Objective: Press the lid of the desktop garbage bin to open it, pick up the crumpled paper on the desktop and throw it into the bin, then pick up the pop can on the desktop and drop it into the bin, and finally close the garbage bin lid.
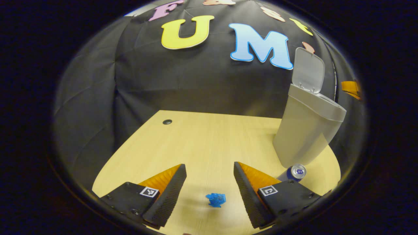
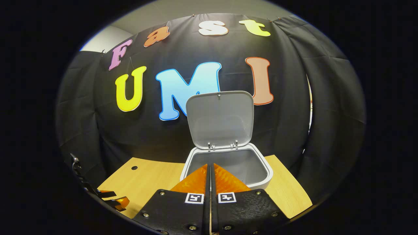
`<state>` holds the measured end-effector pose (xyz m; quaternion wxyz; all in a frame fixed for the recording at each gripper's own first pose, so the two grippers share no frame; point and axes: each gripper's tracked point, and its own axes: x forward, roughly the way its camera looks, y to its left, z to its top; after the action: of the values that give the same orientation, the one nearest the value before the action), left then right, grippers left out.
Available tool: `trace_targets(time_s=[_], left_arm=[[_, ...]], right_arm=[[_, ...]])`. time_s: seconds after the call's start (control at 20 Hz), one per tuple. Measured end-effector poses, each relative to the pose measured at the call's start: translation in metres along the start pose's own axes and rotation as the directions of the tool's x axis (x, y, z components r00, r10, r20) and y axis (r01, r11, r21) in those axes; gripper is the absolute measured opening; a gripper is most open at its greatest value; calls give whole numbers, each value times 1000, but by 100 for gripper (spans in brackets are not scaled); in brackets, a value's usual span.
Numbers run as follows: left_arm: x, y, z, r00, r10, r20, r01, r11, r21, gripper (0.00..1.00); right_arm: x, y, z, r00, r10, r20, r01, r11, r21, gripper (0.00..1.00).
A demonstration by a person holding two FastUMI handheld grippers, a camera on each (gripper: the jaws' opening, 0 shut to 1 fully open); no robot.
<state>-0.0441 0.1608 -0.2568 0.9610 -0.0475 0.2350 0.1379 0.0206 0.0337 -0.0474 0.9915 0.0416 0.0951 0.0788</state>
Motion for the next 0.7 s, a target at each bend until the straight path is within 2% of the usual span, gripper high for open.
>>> trace_targets(time_s=[0.45,0.7], left_arm=[[23,8,-78,985,-2,-170,-2,1000,-25,95],[26,-1,-102,975,-42,-219,32,998,-50,96]], right_arm=[[2,-4,-14,999,-15,-36,15,1000,3,2],[2,-6,-25,998,-26,-63,26,1000,0,2]])
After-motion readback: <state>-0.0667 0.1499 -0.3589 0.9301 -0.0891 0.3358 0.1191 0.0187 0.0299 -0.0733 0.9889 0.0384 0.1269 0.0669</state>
